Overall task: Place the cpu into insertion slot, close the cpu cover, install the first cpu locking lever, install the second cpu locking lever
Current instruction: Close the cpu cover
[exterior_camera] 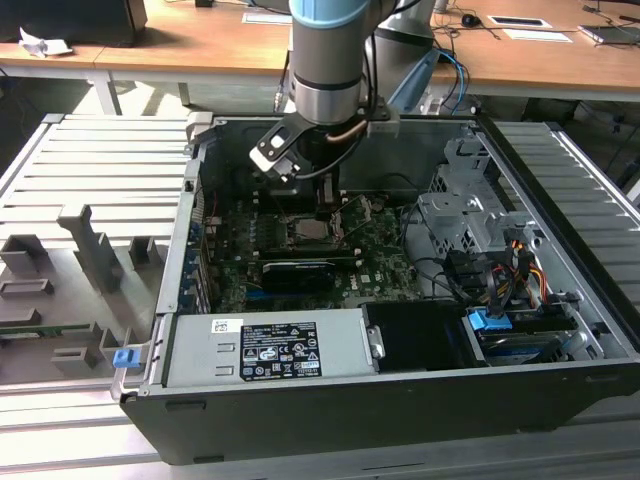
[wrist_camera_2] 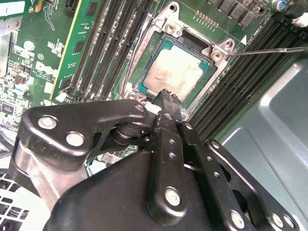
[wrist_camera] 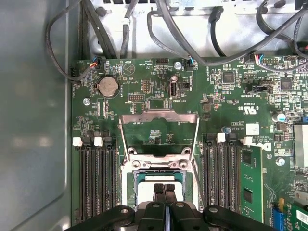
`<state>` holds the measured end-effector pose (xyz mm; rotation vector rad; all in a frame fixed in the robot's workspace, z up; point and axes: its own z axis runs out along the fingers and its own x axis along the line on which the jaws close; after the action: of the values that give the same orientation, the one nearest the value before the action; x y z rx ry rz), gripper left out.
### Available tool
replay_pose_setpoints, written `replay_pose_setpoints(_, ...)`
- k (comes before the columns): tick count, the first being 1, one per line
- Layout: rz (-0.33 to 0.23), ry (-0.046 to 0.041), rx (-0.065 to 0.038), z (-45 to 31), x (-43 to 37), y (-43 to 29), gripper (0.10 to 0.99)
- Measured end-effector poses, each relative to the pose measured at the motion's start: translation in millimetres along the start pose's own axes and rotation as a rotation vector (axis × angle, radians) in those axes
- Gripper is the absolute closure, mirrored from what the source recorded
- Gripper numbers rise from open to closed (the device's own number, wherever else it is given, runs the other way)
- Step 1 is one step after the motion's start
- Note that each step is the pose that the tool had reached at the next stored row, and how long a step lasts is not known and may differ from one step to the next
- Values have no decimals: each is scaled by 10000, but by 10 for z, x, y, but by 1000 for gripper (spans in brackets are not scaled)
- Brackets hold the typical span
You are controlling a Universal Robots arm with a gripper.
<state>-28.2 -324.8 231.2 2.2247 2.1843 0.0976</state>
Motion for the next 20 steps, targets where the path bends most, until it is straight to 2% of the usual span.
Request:
replay_pose_setpoints(10, -3, -53, 1, -40, 8, 13, 980)
replay_pose_setpoints(13, -5, -68, -1, -73, 13, 18, 980)
replay_pose_setpoints(20, -5, -74, -1, -108, 16, 33, 980)
